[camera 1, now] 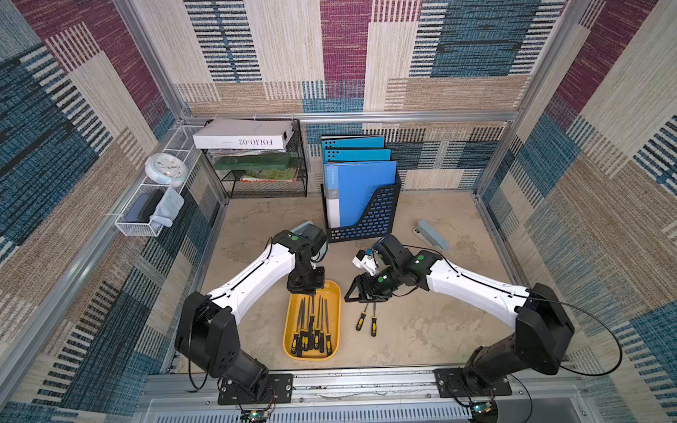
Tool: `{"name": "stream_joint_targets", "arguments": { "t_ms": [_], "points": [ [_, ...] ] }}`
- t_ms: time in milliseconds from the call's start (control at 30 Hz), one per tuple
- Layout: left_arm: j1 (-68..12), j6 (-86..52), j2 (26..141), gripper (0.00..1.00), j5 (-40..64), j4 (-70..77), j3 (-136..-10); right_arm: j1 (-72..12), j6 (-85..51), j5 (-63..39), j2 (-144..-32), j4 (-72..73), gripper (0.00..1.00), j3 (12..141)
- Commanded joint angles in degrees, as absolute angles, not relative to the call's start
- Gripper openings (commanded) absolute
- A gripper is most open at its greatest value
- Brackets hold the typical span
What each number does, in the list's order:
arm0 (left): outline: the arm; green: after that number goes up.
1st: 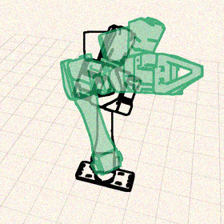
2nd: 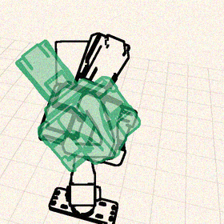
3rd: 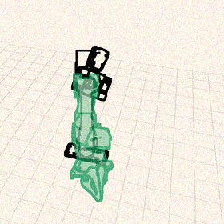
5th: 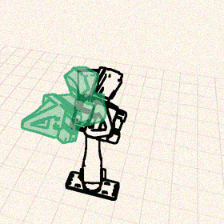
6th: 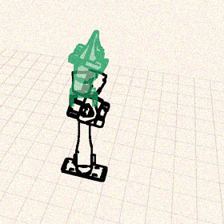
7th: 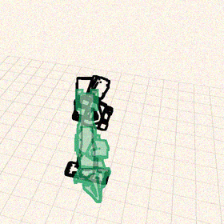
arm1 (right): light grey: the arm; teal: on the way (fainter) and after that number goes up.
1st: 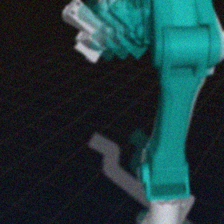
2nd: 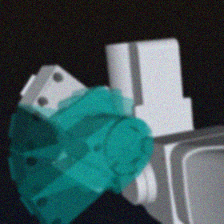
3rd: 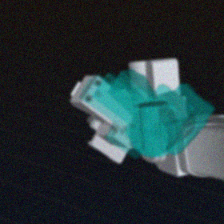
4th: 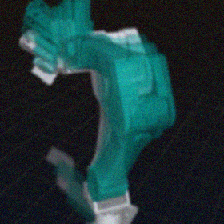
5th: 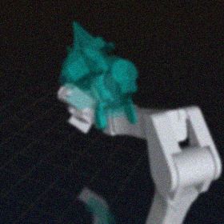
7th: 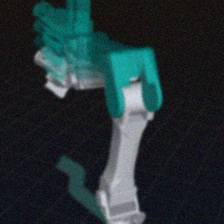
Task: Put the file tool into the storage box
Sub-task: Place the file tool in the storage box, then pick up the file tool from the center of the board.
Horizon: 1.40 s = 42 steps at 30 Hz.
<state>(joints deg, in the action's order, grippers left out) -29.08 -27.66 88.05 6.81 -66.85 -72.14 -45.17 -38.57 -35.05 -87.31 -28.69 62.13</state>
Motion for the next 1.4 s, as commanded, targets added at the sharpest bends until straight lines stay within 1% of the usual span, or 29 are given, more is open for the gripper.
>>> {"name": "stream_joint_targets", "arguments": {
  "t_ms": [0,200,333,500,633,667,767,833,933,1100,1267,1367],
  "points": [
    [-28.8,-25.5,87.9,0.02,0.4,-69.1,-70.2,-44.6,-39.5,-32.6,-88.1,-34.5,0.65,60.4],
    [-28.8,-25.3,90.2,0.02,-4.8,-68.3,-69.0,-44.5,-41.5,-31.1,-89.4,-34.8,0.59,57.3],
    [-28.8,-25.2,91.4,0.02,-6.1,-66.5,-67.5,-44.6,-42.6,-30.1,-89.8,-34.9,0.52,54.9],
    [-28.8,-26.1,92.5,0.02,-7.5,-64.9,-66.3,-44.9,-42.7,-27.3,-89.8,-37.1,0.49,53.6],
    [-28.8,-26.6,93.2,0.02,-8.4,-63.4,-64.4,-45.9,-43.1,-26.3,-90.6,-37.5,0.49,54.0],
    [-28.8,-26.8,93.4,0.03,-8.4,-63.1,-64.0,-46.2,-43.2,-26.0,-91.1,-37.6,0.49,54.3],
    [-28.9,-27.3,93.3,0.12,-8.3,-62.3,-63.1,-47.7,-43.6,-24.9,-93.1,-38.7,0.48,55.2],
    [-28.9,-27.6,93.2,0.20,-8.2,-62.2,-63.3,-48.5,-43.5,-23.1,-94.6,-40.7,0.48,56.2],
    [-28.9,-27.7,92.5,0.25,-8.2,-62.2,-63.3,-48.9,-43.6,-21.6,-95.7,-41.6,0.48,56.8],
    [-28.9,-27.6,91.0,0.28,-7.2,-62.4,-62.9,-49.1,-43.2,-19.1,-97.9,-42.9,0.46,58.4],
    [-28.9,-28.6,88.5,0.29,-5.6,-63.7,-64.1,-49.7,-42.8,-19.0,-100.6,-41.8,0.43,59.2],
    [-28.9,-28.9,87.5,0.29,-4.4,-65.0,-66.1,-50.3,-42.8,-17.5,-102.0,-42.7,0.37,59.7]
  ]
}}
